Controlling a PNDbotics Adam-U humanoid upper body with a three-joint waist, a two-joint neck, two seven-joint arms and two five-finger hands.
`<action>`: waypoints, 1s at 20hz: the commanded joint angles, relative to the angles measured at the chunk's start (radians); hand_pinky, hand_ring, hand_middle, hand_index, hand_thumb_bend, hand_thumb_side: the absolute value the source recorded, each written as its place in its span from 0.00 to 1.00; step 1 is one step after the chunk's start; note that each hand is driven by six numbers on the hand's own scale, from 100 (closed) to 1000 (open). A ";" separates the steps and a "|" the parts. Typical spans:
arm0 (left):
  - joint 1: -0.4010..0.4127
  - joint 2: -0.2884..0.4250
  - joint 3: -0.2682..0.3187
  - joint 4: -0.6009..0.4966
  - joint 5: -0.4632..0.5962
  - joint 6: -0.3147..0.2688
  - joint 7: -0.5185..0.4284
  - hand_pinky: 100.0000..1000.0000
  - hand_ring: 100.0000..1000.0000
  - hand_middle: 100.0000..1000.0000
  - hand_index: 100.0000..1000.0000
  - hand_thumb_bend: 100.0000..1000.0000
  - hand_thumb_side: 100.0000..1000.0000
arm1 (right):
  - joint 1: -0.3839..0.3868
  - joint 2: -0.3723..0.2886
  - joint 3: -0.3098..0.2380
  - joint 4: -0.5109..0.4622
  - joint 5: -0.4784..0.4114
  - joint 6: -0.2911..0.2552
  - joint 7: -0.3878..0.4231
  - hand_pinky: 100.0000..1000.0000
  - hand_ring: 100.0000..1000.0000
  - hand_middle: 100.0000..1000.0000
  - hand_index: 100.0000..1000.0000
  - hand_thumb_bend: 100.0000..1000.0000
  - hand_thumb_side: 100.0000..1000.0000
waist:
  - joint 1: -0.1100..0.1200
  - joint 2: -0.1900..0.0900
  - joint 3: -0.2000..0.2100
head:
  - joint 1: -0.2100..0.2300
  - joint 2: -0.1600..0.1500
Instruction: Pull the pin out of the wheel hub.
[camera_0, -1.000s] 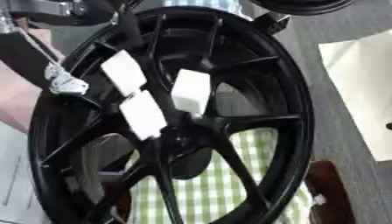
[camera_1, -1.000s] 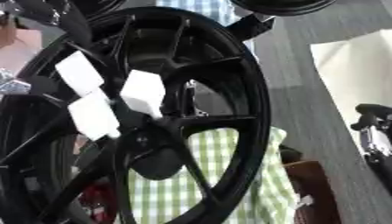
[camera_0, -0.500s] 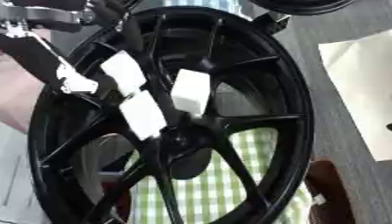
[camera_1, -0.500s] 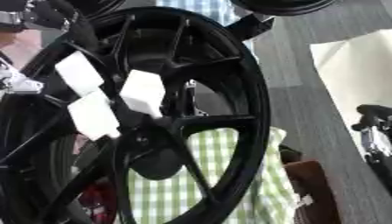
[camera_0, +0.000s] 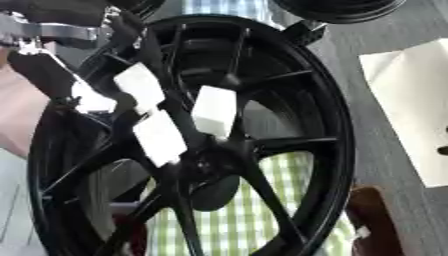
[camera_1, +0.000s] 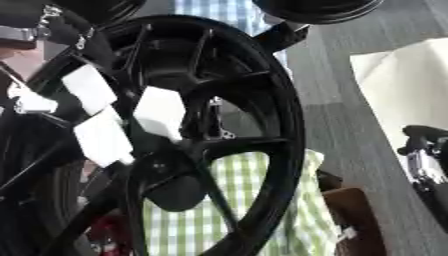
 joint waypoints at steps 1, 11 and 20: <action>-0.023 0.013 0.005 0.001 -0.010 -0.136 -0.126 0.90 0.84 0.78 0.82 0.19 0.43 | -0.002 -0.004 -0.004 -0.013 0.002 0.004 0.000 0.87 0.61 0.75 0.73 0.00 0.77 | 0.003 -0.055 -0.001 | -0.002 -0.015; -0.018 0.011 -0.015 0.031 -0.006 -0.149 -0.126 0.90 0.82 0.74 0.80 0.14 0.27 | -0.002 0.003 -0.007 -0.013 0.003 0.012 0.003 0.87 0.61 0.75 0.73 0.00 0.78 | 0.005 -0.055 -0.006 | 0.004 -0.021; -0.006 0.009 -0.041 0.034 0.046 -0.151 -0.126 0.84 0.68 0.49 0.60 0.00 0.22 | -0.002 0.005 -0.010 -0.013 0.000 0.019 -0.003 0.87 0.61 0.75 0.73 0.00 0.78 | 0.004 -0.054 -0.008 | 0.007 -0.022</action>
